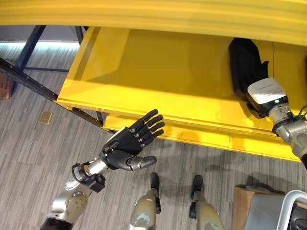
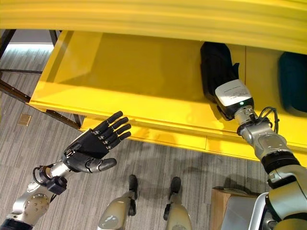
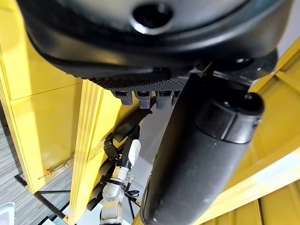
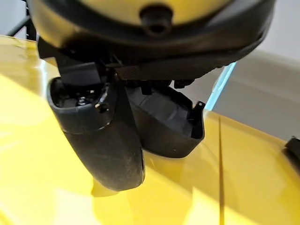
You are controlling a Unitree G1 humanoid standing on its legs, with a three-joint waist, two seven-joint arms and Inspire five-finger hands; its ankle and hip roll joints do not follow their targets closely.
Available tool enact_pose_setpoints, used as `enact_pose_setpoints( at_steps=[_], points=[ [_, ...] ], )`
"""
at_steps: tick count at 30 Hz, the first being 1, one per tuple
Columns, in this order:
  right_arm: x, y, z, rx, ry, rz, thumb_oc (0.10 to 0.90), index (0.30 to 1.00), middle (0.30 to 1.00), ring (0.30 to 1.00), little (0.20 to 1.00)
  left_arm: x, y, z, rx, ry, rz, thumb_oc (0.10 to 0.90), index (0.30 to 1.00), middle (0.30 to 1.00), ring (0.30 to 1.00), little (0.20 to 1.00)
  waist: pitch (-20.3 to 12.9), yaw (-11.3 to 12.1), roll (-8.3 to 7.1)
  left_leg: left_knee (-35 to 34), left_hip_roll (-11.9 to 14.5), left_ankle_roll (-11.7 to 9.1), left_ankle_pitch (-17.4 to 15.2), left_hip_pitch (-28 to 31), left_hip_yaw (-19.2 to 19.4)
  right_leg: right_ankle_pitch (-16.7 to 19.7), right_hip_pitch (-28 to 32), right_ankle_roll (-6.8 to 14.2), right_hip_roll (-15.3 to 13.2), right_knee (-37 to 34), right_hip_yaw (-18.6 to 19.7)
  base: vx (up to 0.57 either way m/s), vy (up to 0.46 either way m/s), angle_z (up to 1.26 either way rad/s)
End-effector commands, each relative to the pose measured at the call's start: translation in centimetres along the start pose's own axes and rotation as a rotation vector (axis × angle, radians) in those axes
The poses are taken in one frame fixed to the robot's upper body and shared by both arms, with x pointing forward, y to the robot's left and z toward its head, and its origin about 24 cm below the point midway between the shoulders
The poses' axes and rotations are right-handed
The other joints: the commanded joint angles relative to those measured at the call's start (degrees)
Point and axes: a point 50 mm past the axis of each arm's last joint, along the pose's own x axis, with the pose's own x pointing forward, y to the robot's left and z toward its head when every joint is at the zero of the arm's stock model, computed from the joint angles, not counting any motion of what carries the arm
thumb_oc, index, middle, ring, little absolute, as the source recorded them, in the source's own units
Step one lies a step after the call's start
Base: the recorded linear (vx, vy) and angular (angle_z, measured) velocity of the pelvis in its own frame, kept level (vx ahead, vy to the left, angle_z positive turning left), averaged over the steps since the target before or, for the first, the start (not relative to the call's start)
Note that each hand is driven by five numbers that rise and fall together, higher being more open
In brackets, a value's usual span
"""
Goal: Move parts from the plastic box to the shelf.
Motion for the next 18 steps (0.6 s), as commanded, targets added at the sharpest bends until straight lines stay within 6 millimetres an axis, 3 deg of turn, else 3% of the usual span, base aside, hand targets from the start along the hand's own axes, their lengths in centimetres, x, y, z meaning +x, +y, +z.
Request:
enact_pose_setpoints(
  at_steps=[1, 18],
  points=[
    [0.5, -2.6, -2.9, 0.000, 0.121, -0.109, 0.900, 1.000, 1.000, 1.000, 1.000, 1.5, -1.6, 2.0, 0.035, -0.131, -0.115, 0.900, 1.000, 1.000, 1.000, 1.000, -5.1, 0.9, -2.00, 6.9, -1.5, 0.5, -8.8, -0.3, -2.8, -11.9, -0.6, -0.6, 2.7, 8.0, -2.3, 0.01, 0.051, 0.00],
    [0.8, -3.0, -0.2, 0.076, 0.003, -0.182, 0.900, 1.000, 1.000, 1.000, 1.000, 1.4, -1.6, 1.5, 0.019, -0.122, -0.104, 0.900, 1.000, 1.000, 1.000, 1.000, -6.6, 1.1, -2.03, 5.3, -2.0, 0.9, -8.3, 1.5, -2.8, -11.7, 1.4, -0.2, 2.6, 7.4, -2.5, 0.00, 0.019, 0.01]
  ],
)
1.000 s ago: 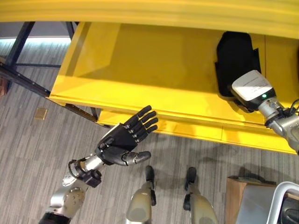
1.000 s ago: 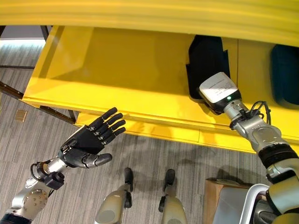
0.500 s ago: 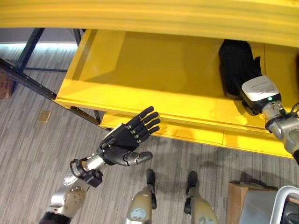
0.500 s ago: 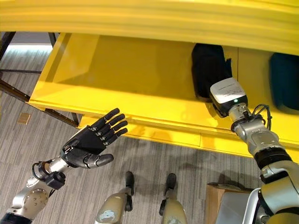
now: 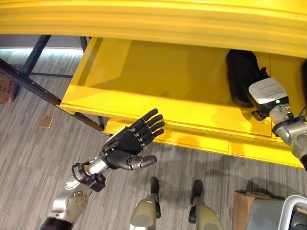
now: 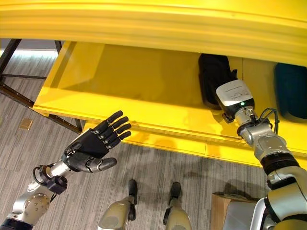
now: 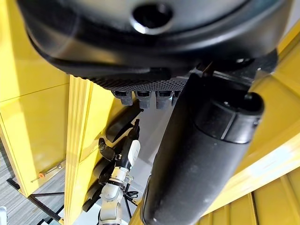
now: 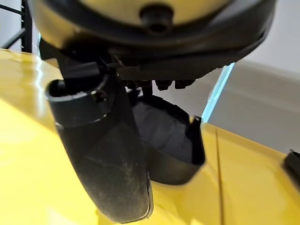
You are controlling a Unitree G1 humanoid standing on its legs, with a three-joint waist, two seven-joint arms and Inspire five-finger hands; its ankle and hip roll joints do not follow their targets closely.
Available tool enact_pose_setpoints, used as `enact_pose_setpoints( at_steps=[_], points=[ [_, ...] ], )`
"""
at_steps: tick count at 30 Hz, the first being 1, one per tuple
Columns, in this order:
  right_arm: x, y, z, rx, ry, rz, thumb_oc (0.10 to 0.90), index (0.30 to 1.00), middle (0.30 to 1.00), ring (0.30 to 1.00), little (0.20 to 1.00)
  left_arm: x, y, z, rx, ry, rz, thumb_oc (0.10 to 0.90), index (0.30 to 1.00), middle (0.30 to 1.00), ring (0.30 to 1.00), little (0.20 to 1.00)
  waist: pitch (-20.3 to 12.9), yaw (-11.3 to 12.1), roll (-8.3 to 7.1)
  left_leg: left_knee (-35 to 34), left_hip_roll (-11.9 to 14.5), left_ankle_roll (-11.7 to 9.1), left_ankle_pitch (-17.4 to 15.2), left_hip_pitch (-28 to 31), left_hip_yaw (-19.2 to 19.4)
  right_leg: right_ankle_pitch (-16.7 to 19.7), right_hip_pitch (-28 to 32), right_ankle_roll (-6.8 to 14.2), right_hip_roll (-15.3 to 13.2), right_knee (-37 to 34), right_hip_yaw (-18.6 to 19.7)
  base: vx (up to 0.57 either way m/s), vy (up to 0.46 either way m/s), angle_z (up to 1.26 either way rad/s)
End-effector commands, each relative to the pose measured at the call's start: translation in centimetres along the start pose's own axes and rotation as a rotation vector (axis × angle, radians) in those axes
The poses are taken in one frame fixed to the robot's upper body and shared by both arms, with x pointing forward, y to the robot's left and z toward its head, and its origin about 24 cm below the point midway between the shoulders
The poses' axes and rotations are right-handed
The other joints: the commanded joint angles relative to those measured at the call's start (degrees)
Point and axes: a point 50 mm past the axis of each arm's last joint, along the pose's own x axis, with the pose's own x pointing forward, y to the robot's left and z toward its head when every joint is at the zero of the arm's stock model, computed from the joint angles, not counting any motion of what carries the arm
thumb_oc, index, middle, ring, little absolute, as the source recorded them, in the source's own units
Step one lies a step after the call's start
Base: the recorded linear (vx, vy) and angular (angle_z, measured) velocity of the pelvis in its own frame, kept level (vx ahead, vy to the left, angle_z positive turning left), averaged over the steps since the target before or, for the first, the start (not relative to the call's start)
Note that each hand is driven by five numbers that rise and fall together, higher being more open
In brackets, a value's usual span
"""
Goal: Move parts from the plastic box to the shelf.
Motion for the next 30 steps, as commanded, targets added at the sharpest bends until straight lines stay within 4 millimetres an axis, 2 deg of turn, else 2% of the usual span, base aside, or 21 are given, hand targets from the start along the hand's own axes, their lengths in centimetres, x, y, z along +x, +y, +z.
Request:
enact_pose_setpoints(
  at_steps=[1, 6, 10, 12, 14, 17, 19, 20, 23, 24, 27, 30],
  points=[
    [0.9, -2.8, -0.5, 0.039, 0.013, -0.149, 0.900, 1.000, 1.000, 1.000, 1.000, 1.2, -1.6, 1.4, 0.016, -0.120, -0.103, 0.900, 1.000, 1.000, 1.000, 1.000, -6.5, 1.1, -2.02, 6.4, -1.8, 0.8, -8.2, -1.3, -2.5, -11.6, -1.7, -0.5, 2.6, 8.3, -1.7, 0.00, 0.000, 0.00],
    [0.9, -2.9, 0.4, 0.077, -0.016, -0.174, 0.900, 1.000, 1.000, 1.000, 1.000, 1.2, -1.6, 1.3, 0.013, -0.123, -0.100, 0.900, 1.000, 1.000, 1.000, 1.000, -6.7, 1.0, -2.04, 6.3, -1.8, 0.8, -8.2, -0.9, -2.4, -11.5, -1.3, -0.5, 2.7, 8.3, -1.6, 0.00, 0.006, 0.00],
    [0.6, -3.4, 1.1, 0.100, -0.032, -0.258, 0.900, 1.000, 1.000, 1.000, 1.000, 1.1, -1.7, 1.2, 0.010, -0.126, -0.096, 0.900, 1.000, 1.000, 1.000, 1.000, -7.0, 0.5, -2.08, 6.0, -1.7, 0.9, -8.1, -0.5, -2.2, -11.4, -1.0, -0.5, 2.7, 8.0, -1.3, -0.01, 0.041, -0.01],
    [0.1, -4.2, 2.2, 0.193, -0.040, -0.371, 0.900, 1.000, 1.000, 1.000, 1.000, 0.9, -1.8, 1.1, 0.002, -0.147, -0.085, 0.900, 1.000, 1.000, 1.000, 1.000, -7.4, -0.3, -1.95, 5.6, -1.8, 1.1, -8.3, 0.1, -1.9, -11.3, -0.4, -0.4, 2.8, 7.6, -0.7, -0.01, 0.095, -0.02],
    [-0.3, -4.2, 2.9, 0.241, -0.051, -0.403, 0.900, 1.000, 1.000, 1.000, 1.000, 0.9, -1.9, 0.9, 0.001, -0.152, -0.076, 0.900, 1.000, 1.000, 1.000, 1.000, -7.7, -0.7, -1.94, 5.4, -1.9, 1.2, -8.3, 0.4, -1.8, -11.2, -0.2, -0.4, 2.8, 7.3, -0.4, 0.02, 0.067, -0.02],
    [-1.6, -4.2, 4.8, 0.374, -0.080, -0.441, 0.900, 1.000, 1.000, 1.000, 1.000, 0.7, -2.0, 0.6, -0.006, -0.166, -0.052, 0.900, 1.000, 1.000, 1.000, 1.000, -8.5, -1.8, -2.14, 5.1, -1.8, 1.2, -8.5, 1.3, -1.5, -11.1, 0.6, -0.2, 2.8, 6.9, 0.2, 0.04, 0.067, 0.00],
    [-2.3, -4.1, 5.7, 0.402, -0.100, -0.452, 0.900, 1.000, 1.000, 1.000, 1.000, 0.7, -2.2, 0.5, -0.011, -0.169, -0.049, 0.900, 1.000, 1.000, 1.000, 1.000, -8.8, -2.2, -2.21, 5.0, -1.6, 1.2, -8.5, 1.7, -1.4, -11.1, 0.9, -0.1, 2.8, 6.9, 0.4, 0.03, 0.078, -0.11],
    [-3.2, -3.5, 6.7, 0.386, -0.092, -0.457, 0.900, 1.000, 1.000, 1.000, 1.000, 0.7, -2.4, 0.0, -0.020, -0.170, -0.048, 0.900, 1.000, 1.000, 1.000, 1.000, -9.6, -3.1, -2.26, 4.9, -1.5, 1.4, -8.6, 2.5, -1.0, -11.2, 1.5, -0.1, 2.6, 6.8, 0.9, 0.05, 0.111, -0.19],
    [-3.9, -2.3, 6.8, 0.421, -0.032, -0.448, 0.900, 1.000, 1.000, 1.000, 1.000, 0.8, -2.5, -0.5, -0.029, -0.173, -0.042, 0.900, 1.000, 1.000, 1.000, 1.000, -10.5, -3.6, -2.21, 4.7, -1.4, 1.5, -8.9, 3.4, -0.6, -11.0, 2.3, 0.0, 2.6, 6.3, 1.6, 0.05, 0.110, -0.09],
    [-4.5, -2.1, 6.5, 0.469, 0.002, -0.513, 0.900, 1.000, 1.000, 1.000, 1.000, 0.8, -2.6, -0.7, -0.032, -0.176, -0.034, 0.900, 1.000, 1.000, 1.000, 1.000, -10.9, -4.0, -2.12, 4.3, -1.4, 1.7, -9.0, 4.0, -0.5, -10.9, 2.8, 0.0, 2.6, 6.0, 2.0, 0.04, 0.119, -0.09],
    [-5.6, -3.5, 6.5, 0.623, 0.025, -0.681, 0.900, 1.000, 1.000, 1.000, 1.000, 0.5, -2.7, -0.9, -0.039, -0.193, -0.008, 0.900, 1.000, 1.000, 1.000, 1.000, -11.7, -4.8, -1.84, 3.8, -1.5, 1.9, -9.4, 5.0, 0.0, -11.0, 3.4, 0.1, 2.6, 5.7, 2.5, 0.03, 0.114, -0.15],
    [-7.0, -4.4, 8.1, 0.798, -0.015, -0.743, 0.900, 1.000, 1.000, 1.000, 1.000, 0.2, -3.0, -1.3, -0.046, -0.208, 0.015, 0.900, 1.000, 1.000, 1.000, 1.000, -12.7, -5.7, -1.69, 3.3, -1.7, 2.1, -9.8, 6.0, 0.4, -11.0, 4.3, 0.1, 2.6, 5.3, 3.1, 0.00, 0.121, -0.09]
  ],
)
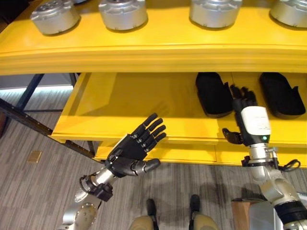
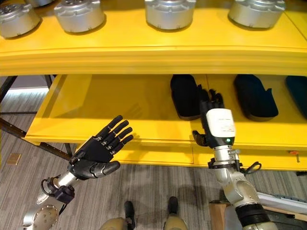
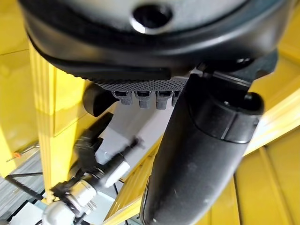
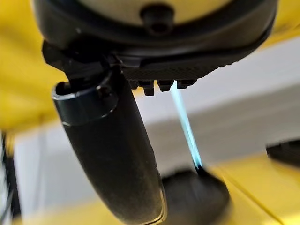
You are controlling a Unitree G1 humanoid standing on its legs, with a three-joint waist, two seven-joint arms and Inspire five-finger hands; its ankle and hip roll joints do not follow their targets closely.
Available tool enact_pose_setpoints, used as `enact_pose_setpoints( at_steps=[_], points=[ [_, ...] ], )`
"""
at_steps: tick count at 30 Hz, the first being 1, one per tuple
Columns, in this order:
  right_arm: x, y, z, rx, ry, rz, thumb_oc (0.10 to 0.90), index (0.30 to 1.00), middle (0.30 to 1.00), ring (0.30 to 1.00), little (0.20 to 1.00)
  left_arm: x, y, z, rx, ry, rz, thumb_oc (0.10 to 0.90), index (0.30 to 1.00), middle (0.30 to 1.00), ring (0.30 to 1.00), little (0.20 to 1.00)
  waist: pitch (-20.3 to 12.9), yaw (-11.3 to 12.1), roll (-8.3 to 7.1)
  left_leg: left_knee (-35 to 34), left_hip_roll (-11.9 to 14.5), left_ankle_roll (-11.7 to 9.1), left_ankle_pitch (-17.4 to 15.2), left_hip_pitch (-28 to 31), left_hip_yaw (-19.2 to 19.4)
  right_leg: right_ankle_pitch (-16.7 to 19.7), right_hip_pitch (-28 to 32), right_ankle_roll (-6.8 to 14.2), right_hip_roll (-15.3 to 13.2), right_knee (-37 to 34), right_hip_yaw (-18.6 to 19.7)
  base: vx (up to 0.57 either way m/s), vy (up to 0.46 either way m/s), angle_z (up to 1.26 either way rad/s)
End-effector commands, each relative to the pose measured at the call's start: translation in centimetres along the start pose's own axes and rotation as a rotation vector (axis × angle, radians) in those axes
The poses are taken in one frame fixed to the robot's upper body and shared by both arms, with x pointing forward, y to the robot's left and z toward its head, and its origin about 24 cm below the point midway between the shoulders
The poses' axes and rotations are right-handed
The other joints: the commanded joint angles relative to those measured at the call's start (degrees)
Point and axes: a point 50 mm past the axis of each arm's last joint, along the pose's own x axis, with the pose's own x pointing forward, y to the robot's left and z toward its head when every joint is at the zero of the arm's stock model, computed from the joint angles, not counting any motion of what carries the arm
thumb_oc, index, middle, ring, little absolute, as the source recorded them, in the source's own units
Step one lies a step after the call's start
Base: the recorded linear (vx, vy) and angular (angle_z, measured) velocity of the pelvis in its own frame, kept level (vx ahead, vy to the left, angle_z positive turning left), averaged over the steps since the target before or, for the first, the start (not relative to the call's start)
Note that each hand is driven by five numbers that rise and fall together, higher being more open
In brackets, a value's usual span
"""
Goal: Move parts from the plastic box to the shelf.
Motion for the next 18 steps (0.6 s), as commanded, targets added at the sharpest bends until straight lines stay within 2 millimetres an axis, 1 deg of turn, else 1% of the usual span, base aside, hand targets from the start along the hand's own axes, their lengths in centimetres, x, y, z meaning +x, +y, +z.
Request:
enact_pose_setpoints(
  at_steps=[1, 2, 3, 4, 5, 6, 8, 12, 18],
  points=[
    [2.7, -2.8, 2.9, 0.202, -0.161, -0.184, 0.900, 1.000, 1.000, 1.000, 1.000, 1.3, -1.4, 1.8, 0.083, -0.148, -0.092, 0.900, 1.000, 1.000, 1.000, 1.000, -6.2, 0.4, -0.68, 6.1, -1.3, 1.3, -8.6, -0.6, -2.5, -9.7, 0.7, -0.7, 2.6, 5.1, -0.3, -0.03, 0.115, -0.06],
    [2.6, -2.8, 3.1, 0.236, -0.157, -0.172, 0.900, 1.000, 1.000, 1.000, 1.000, 1.3, -1.4, 1.8, 0.083, -0.153, -0.090, 0.900, 1.000, 1.000, 1.000, 1.000, -6.3, 0.3, -0.70, 6.0, -1.3, 1.3, -8.6, -0.5, -2.4, -9.7, 0.8, -0.7, 2.6, 5.0, -0.2, -0.14, 0.275, -0.08],
    [0.1, -2.2, 4.4, 0.486, -0.082, -0.134, 0.900, 1.000, 1.000, 1.000, 1.000, 0.8, -1.2, 1.7, 0.094, -0.198, -0.069, 0.900, 1.000, 1.000, 1.000, 1.000, -7.0, -1.5, -1.15, 5.5, -1.1, 1.4, -8.7, 0.5, -1.3, -9.3, 1.3, -0.4, 2.3, 4.6, 0.9, -0.13, 0.287, -0.10],
    [-0.9, -1.8, 4.6, 0.535, -0.040, -0.149, 0.900, 1.000, 1.000, 1.000, 1.000, 0.7, -1.2, 1.7, 0.099, -0.213, -0.059, 0.900, 1.000, 1.000, 1.000, 1.000, -7.3, -2.2, -1.33, 4.9, -0.9, 1.4, -8.5, 1.0, -1.2, -9.2, 1.5, -0.3, 2.3, 4.6, 1.4, -0.13, 0.290, -0.18],
    [-1.2, -1.8, 4.5, 0.550, -0.025, -0.153, 0.900, 1.000, 1.000, 1.000, 1.000, 0.6, -1.2, 1.7, 0.100, -0.216, -0.057, 0.900, 1.000, 1.000, 1.000, 1.000, -7.4, -2.4, -1.38, 4.7, -0.9, 1.4, -8.4, 1.1, -1.1, -9.2, 1.6, -0.2, 2.3, 4.6, 1.5, -0.04, 0.160, -0.27],
    [-2.0, -1.3, 4.3, 0.603, 0.053, -0.152, 0.900, 1.000, 1.000, 1.000, 1.000, 0.5, -1.0, 1.6, 0.110, -0.221, -0.044, 0.900, 1.000, 1.000, 1.000, 1.000, -7.8, -3.1, -1.56, 3.6, -0.8, 1.5, -8.1, 1.9, -1.1, -9.0, 2.0, 0.0, 2.3, 4.2, 2.3, -0.02, 0.102, -0.27],
    [-2.1, -1.0, 3.9, 0.658, 0.111, -0.152, 0.900, 1.000, 1.000, 1.000, 1.000, 0.5, -1.0, 1.6, 0.107, -0.221, -0.041, 0.900, 1.000, 1.000, 1.000, 1.000, -8.0, -3.3, -1.66, 3.2, -0.9, 1.6, -8.1, 2.2, -1.0, -8.8, 2.2, 0.0, 2.3, 4.0, 2.6, -0.01, 0.062, -0.22],
    [-2.2, -0.5, 3.3, 0.728, 0.161, -0.151, 0.900, 1.000, 1.000, 1.000, 1.000, 0.5, -0.9, 1.6, 0.105, -0.214, -0.043, 0.900, 1.000, 1.000, 1.000, 1.000, -8.2, -3.2, -1.78, 3.2, -1.2, 1.8, -8.3, 2.5, -0.6, -8.7, 2.4, 0.1, 2.1, 3.9, 2.6, 0.00, 0.008, -0.03],
    [-1.4, 0.1, 1.7, 0.831, 0.295, -0.212, 0.900, 1.000, 1.000, 1.000, 1.000, 0.8, -1.0, 1.4, 0.092, -0.179, -0.056, 0.900, 1.000, 1.000, 1.000, 1.000, -8.0, -2.1, -1.82, 3.5, -1.3, 2.2, -8.7, 2.7, -0.7, -8.8, 2.8, 0.0, 2.0, 3.8, 1.9, 0.02, -0.043, 0.01]
  ],
)
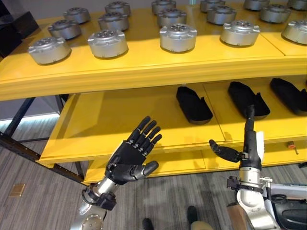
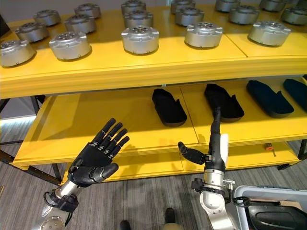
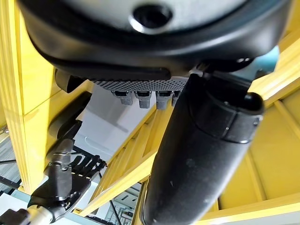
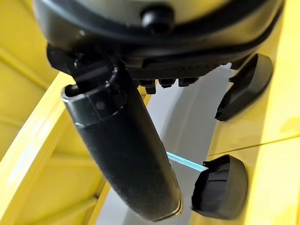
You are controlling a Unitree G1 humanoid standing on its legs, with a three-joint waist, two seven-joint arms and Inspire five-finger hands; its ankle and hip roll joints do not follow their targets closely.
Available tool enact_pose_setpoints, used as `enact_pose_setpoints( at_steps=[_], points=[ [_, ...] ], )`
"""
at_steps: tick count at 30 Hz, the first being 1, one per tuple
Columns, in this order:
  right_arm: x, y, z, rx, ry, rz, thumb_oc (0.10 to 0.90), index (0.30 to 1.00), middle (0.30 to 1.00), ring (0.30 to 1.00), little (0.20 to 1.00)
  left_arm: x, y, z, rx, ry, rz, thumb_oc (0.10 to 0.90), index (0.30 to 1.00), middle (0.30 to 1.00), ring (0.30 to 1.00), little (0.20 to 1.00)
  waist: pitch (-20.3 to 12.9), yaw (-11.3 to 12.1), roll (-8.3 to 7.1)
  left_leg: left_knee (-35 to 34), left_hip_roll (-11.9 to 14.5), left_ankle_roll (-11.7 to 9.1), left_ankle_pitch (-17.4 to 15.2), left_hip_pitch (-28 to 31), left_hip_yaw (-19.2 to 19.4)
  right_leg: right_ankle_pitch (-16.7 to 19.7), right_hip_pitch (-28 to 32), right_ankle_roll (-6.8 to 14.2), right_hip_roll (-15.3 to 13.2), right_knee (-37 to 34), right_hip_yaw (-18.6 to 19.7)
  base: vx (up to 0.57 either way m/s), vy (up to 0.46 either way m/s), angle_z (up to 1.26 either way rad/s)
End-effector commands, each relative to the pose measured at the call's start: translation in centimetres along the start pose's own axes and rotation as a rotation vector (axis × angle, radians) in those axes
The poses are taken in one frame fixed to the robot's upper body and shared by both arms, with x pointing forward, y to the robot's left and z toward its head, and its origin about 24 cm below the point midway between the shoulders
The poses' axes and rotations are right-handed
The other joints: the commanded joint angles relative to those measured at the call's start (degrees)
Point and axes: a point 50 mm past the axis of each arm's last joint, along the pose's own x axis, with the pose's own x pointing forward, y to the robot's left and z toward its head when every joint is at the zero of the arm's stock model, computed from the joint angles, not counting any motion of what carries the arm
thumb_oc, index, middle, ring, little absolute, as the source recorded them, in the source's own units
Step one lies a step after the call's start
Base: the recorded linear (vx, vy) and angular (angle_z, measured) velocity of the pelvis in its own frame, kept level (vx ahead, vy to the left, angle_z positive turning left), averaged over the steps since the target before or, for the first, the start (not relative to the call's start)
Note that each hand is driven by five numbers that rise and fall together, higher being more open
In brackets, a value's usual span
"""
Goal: Move parts from the plastic box to the shelf.
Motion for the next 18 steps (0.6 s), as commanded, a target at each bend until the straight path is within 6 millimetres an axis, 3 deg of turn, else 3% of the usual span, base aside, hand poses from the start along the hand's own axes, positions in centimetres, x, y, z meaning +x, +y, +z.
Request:
enact_pose_setpoints(
  at_steps=[1, 8, 9, 13, 18],
  points=[
    [4.8, -0.9, 3.7, 0.132, -0.199, -0.121, 0.900, 1.000, 1.000, 1.000, 1.000, 2.1, -0.5, 2.4, 0.096, -0.074, -0.123, 0.900, 1.000, 1.000, 1.000, 1.000, -1.0, 1.6, 0.19, 3.8, -0.8, 2.2, -7.7, 1.6, -3.8, -8.9, 3.3, -1.0, 2.7, 3.8, -1.4, 0.04, -0.095, 0.09],
    [9.0, -1.7, 3.8, 0.101, -0.166, -0.083, 0.900, 1.000, 1.000, 1.000, 1.000, 2.7, -0.7, 2.0, 0.064, -0.014, -0.143, 0.900, 1.000, 1.000, 1.000, 1.000, -0.6, 4.6, 1.51, 4.3, -0.2, 1.5, -6.9, 0.4, -5.6, -9.5, 3.2, -1.8, 2.5, 4.3, -3.9, 0.07, -0.103, 0.13],
    [10.7, -2.1, 3.7, 0.105, -0.128, -0.080, 0.900, 1.000, 1.000, 1.000, 1.000, 3.1, -0.7, 1.9, 0.057, -0.006, -0.148, 0.900, 1.000, 1.000, 1.000, 1.000, -0.1, 5.3, 2.03, 4.9, -0.1, 1.1, -6.7, -0.4, -6.2, -9.8, 2.6, -2.2, 2.5, 5.2, -4.5, 0.07, -0.109, 0.13],
    [13.5, -3.7, 3.6, 0.092, -0.082, -0.120, 0.900, 1.000, 1.000, 1.000, 1.000, 3.4, -0.6, 2.1, 0.049, 0.002, -0.160, 0.900, 1.000, 1.000, 1.000, 1.000, 1.5, 6.4, 3.58, 6.3, -0.1, 0.4, -6.1, -2.1, -7.4, -10.3, 1.3, -2.9, 2.2, 6.8, -5.4, 0.04, -0.077, 0.19],
    [15.1, -5.3, 3.3, 0.072, -0.041, -0.175, 0.900, 1.000, 1.000, 1.000, 1.000, 3.6, -0.7, 2.2, 0.039, 0.004, -0.165, 0.900, 1.000, 1.000, 1.000, 1.000, 2.4, 6.8, 4.86, 7.0, -0.3, -0.1, -5.8, -2.9, -7.9, -10.9, 0.5, -3.3, 1.9, 8.0, -6.0, 0.04, -0.034, 0.08]
  ],
)
